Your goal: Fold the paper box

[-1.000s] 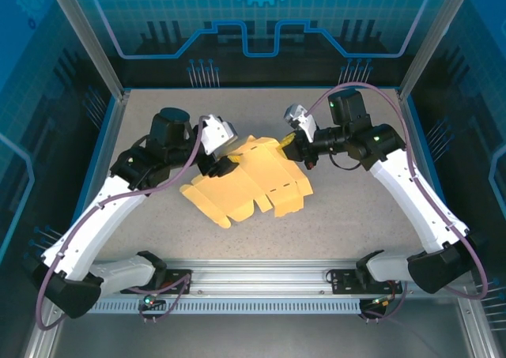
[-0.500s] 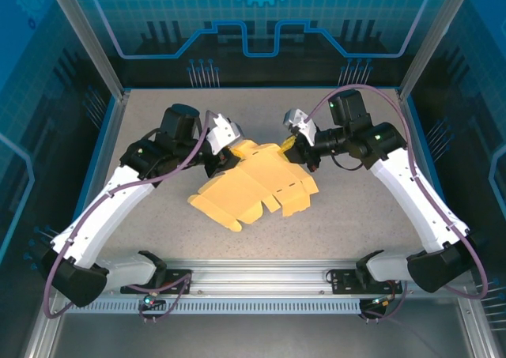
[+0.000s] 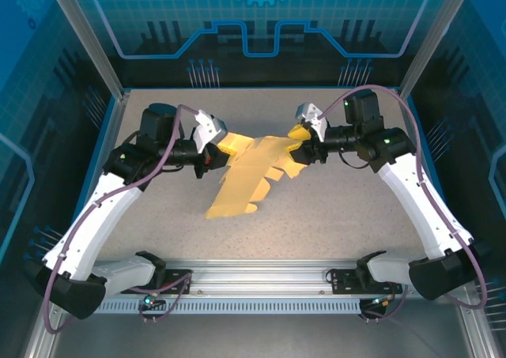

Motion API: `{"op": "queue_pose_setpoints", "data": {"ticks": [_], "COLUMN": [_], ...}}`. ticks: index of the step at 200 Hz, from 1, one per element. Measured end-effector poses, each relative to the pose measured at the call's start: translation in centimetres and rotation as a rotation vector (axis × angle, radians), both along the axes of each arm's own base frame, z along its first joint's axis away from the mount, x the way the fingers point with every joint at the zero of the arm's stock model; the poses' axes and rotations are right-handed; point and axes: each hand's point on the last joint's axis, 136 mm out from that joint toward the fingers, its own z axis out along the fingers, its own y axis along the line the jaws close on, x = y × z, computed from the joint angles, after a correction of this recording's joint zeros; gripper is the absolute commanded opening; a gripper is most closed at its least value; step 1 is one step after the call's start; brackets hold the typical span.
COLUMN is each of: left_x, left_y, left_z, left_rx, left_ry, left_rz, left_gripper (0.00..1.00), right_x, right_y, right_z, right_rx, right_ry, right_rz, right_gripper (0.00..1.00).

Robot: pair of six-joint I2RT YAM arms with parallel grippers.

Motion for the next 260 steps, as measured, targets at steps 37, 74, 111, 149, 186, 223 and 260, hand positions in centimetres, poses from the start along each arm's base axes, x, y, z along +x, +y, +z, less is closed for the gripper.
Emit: {"op": "queue_pose_setpoints", "data": {"ticks": [37, 74, 111, 149, 186, 223, 260], "left_x": [-0.6, -0.8, -0.5, -0.2, 0.4, 0.9, 1.8], "left_y": [-0.1, -0.2, -0.2, -0.2, -0.1, 0.1, 0.0], "left_z": [0.7, 1.1, 1.2, 0.8, 0.8, 0.5, -0.3], "left_rx": [-0.041, -0.068, -0.078, -0.079, -0.082, -0.088, -0.115], "left_ry": [0.01, 0.023, 0.027, 0.053, 0.05, 0.092, 0.217], "left_rz": [-0.038, -0.054, -0.052, -0.043, -0.028, 0.012, 0.075], "left_gripper": [0.0, 0.0, 0.0, 0.0, 0.0, 0.0, 0.0], "right_x": [0.4, 1.2, 1.2, 1.2, 0.9, 0.6, 0.4], "right_y": [0.3, 0.9, 1.3, 1.3, 1.3, 1.2, 1.0], "right_z": [1.1, 1.2, 1.0, 1.2, 1.5, 1.1, 0.4], "right_rx": [0.028, 0.031, 0.04, 0.048, 0.051, 0.028, -0.046], "right_ry": [-0.075, -0.096, -0.096, -0.102, -0.113, -0.159, -0.277], "right_rz": [0.028, 0.065, 0.099, 0.103, 0.109, 0.056, -0.096], "right_gripper": [0.53, 0.49, 0.28, 0.21, 0.05, 0.02, 0.01]}}
